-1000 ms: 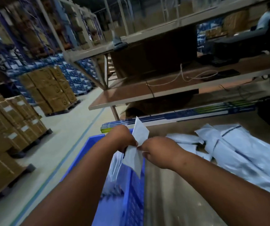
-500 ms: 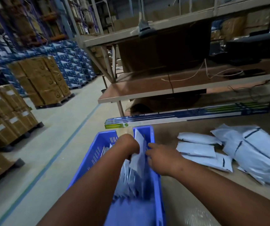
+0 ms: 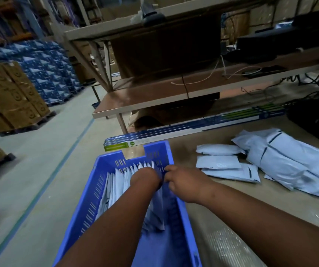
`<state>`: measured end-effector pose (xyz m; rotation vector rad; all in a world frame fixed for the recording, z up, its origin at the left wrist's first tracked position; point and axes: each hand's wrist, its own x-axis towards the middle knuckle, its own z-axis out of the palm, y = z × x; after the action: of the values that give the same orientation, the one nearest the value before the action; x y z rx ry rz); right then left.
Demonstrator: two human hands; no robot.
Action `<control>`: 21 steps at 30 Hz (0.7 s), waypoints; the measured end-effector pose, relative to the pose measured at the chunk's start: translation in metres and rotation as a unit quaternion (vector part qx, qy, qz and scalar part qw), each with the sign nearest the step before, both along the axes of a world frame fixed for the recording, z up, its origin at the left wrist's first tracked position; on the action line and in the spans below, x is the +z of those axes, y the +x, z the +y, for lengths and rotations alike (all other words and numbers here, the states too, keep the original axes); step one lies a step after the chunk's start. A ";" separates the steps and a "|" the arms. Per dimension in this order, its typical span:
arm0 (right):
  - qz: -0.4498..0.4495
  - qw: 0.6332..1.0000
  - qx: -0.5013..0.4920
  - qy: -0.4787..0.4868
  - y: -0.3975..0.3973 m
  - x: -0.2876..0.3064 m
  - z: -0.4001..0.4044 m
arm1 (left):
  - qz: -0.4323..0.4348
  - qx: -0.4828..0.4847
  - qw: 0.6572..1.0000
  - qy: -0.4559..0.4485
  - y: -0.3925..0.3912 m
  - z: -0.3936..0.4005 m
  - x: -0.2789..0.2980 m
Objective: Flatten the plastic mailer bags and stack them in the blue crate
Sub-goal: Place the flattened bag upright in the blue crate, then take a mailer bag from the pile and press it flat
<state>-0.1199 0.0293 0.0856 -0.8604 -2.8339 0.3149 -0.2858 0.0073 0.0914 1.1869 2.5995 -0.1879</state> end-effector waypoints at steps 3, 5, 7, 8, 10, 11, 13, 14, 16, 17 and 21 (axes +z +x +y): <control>0.001 1.000 0.000 -0.005 0.000 0.002 -0.002 | 0.001 0.000 1.000 -0.021 -0.003 -0.001 0.000; 0.006 1.000 0.004 -0.007 0.001 0.003 -0.001 | 0.012 -0.002 0.999 -0.030 -0.004 -0.004 0.002; 0.014 1.000 0.006 0.011 0.003 0.004 -0.002 | 0.017 -0.004 1.000 -0.019 -0.006 -0.007 0.003; 0.019 0.999 0.005 0.035 0.004 0.005 -0.003 | 0.024 -0.008 1.000 -0.003 -0.007 -0.009 0.005; 0.021 0.997 -0.007 0.069 0.006 0.008 -0.006 | 0.036 -0.014 0.999 0.039 -0.006 -0.013 0.009; 0.024 0.997 -0.011 0.070 0.007 0.010 -0.007 | 0.039 -0.015 0.998 0.056 -0.003 -0.014 0.014; 0.034 0.997 -0.010 0.067 0.009 0.014 -0.006 | 0.038 -0.015 0.995 0.091 0.005 -0.014 0.027; 0.039 0.997 -0.008 0.067 0.010 0.017 -0.005 | 0.040 -0.015 0.994 0.105 0.008 -0.013 0.034; 0.068 0.994 -0.004 0.081 0.017 0.020 0.000 | 0.050 -0.025 0.989 0.134 0.019 -0.009 0.051; 0.086 0.992 -0.007 0.094 0.023 0.021 0.005 | 0.059 -0.038 0.986 0.154 0.026 -0.006 0.059; 0.126 0.987 -0.045 0.095 0.053 0.011 0.032 | 0.091 -0.119 0.969 0.197 0.071 0.010 0.075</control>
<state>-0.0669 0.0612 0.0964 -0.8400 -2.5354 0.1281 -0.2151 0.0172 0.1669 1.6915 2.7260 0.1948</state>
